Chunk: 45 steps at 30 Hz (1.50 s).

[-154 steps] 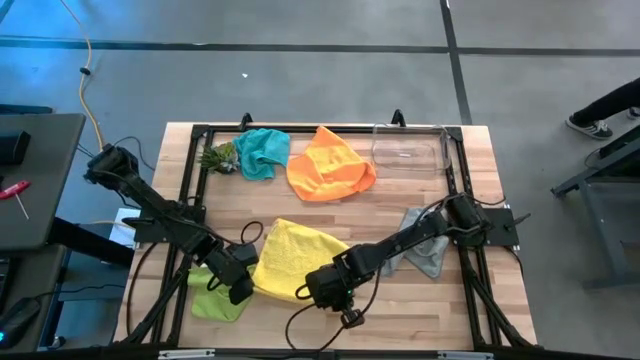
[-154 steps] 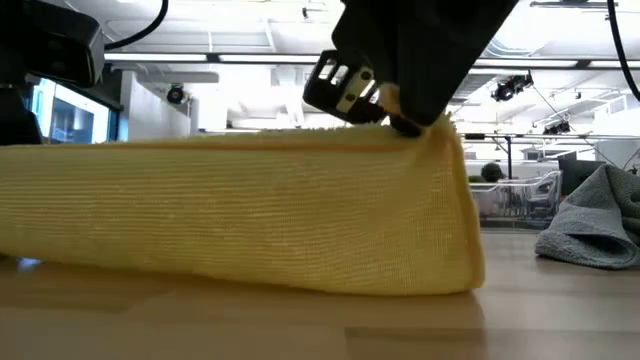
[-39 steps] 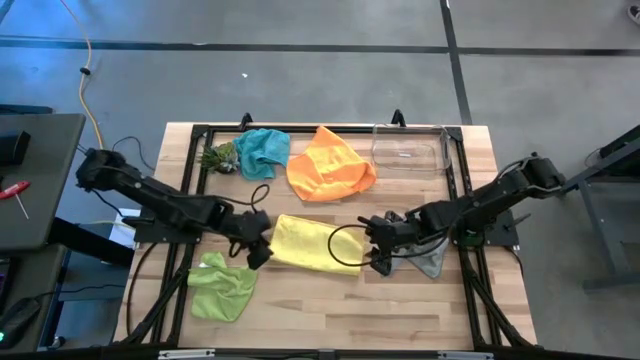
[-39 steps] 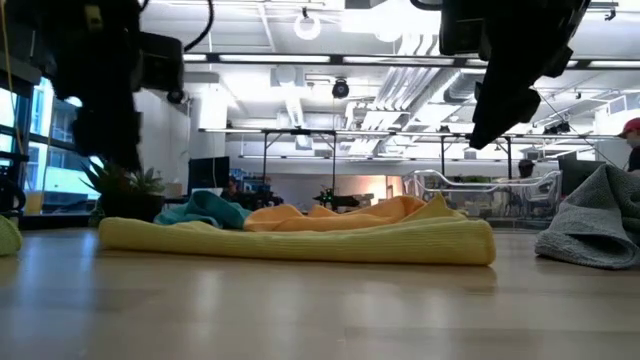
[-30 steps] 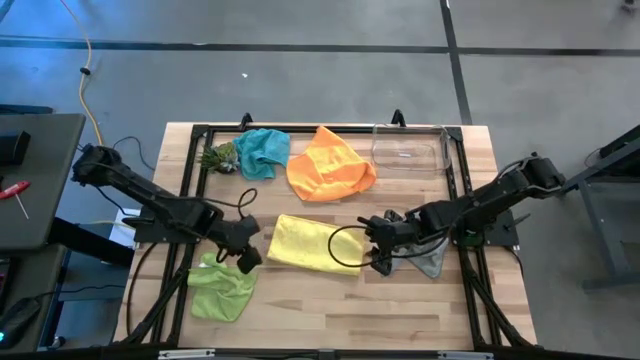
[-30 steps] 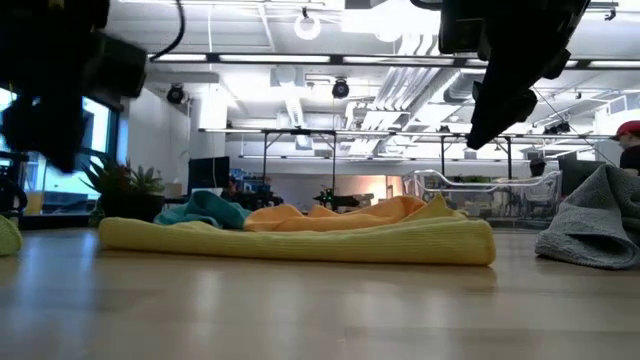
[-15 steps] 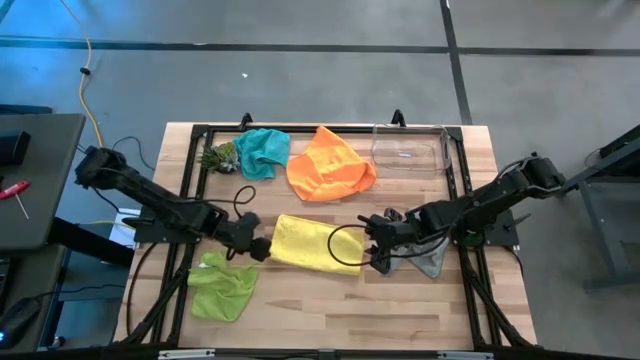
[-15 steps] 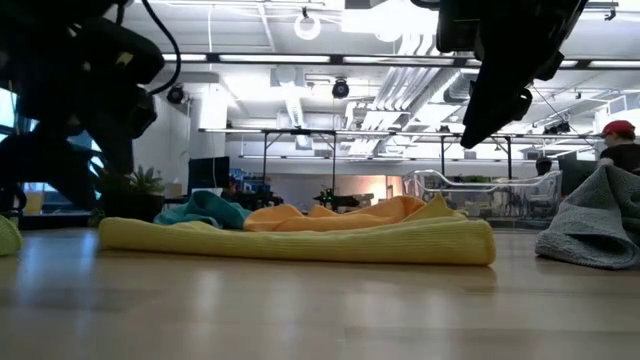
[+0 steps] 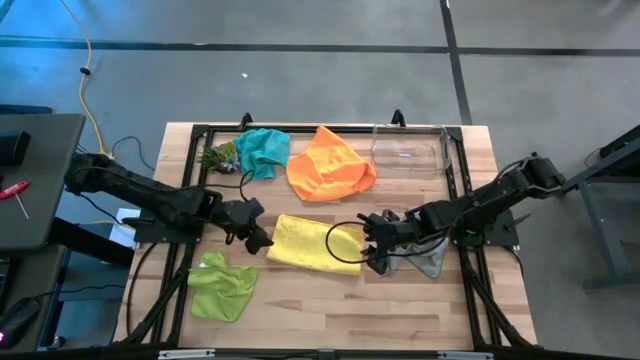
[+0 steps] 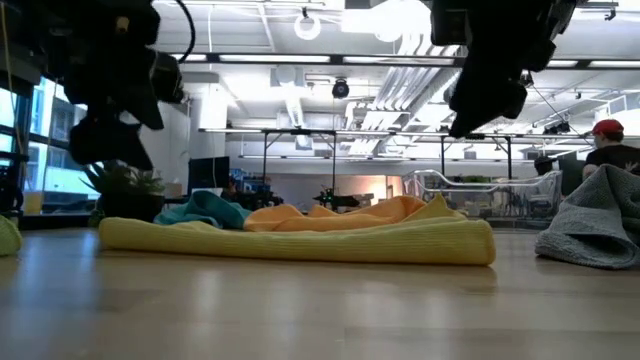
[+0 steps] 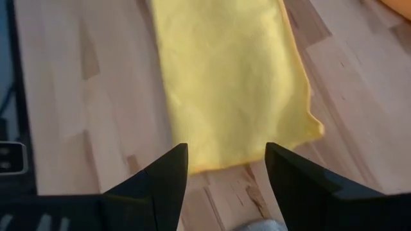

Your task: Fold microfiber towels

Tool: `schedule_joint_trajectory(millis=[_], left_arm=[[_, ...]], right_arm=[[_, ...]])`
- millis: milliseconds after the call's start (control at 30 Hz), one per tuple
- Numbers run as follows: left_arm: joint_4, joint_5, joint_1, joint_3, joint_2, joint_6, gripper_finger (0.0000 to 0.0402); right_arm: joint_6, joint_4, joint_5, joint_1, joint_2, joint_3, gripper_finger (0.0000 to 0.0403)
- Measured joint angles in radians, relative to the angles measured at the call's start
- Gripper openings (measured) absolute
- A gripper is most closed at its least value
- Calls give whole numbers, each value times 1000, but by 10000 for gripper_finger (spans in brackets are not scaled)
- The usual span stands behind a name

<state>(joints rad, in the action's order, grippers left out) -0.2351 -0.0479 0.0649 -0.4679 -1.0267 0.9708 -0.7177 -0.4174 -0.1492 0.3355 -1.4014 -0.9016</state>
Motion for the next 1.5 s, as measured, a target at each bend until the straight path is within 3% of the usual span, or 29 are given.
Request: schedule_joint_trajectory(millis=[233,400,600,800,1033,1500], left_arm=[[-166,-35,29,-133,19,-337,252],[-326,73,132,-271,-49,-621,252],[-342,221,251,-350,-209,-836,252],[-346,189,305,-357,-384,-837,236],[-344,327,317,-357,-525,-818,208],[-331,291,295,-356,-577,-851,170]], right_arm=[[42,95,-10,-19,0,0,201],[69,137,-35,-66,0,0,201],[71,153,-35,-106,0,0,201],[71,154,-25,-113,0,0,201],[73,164,-32,-113,0,0,201],[98,171,-35,-113,0,0,201]])
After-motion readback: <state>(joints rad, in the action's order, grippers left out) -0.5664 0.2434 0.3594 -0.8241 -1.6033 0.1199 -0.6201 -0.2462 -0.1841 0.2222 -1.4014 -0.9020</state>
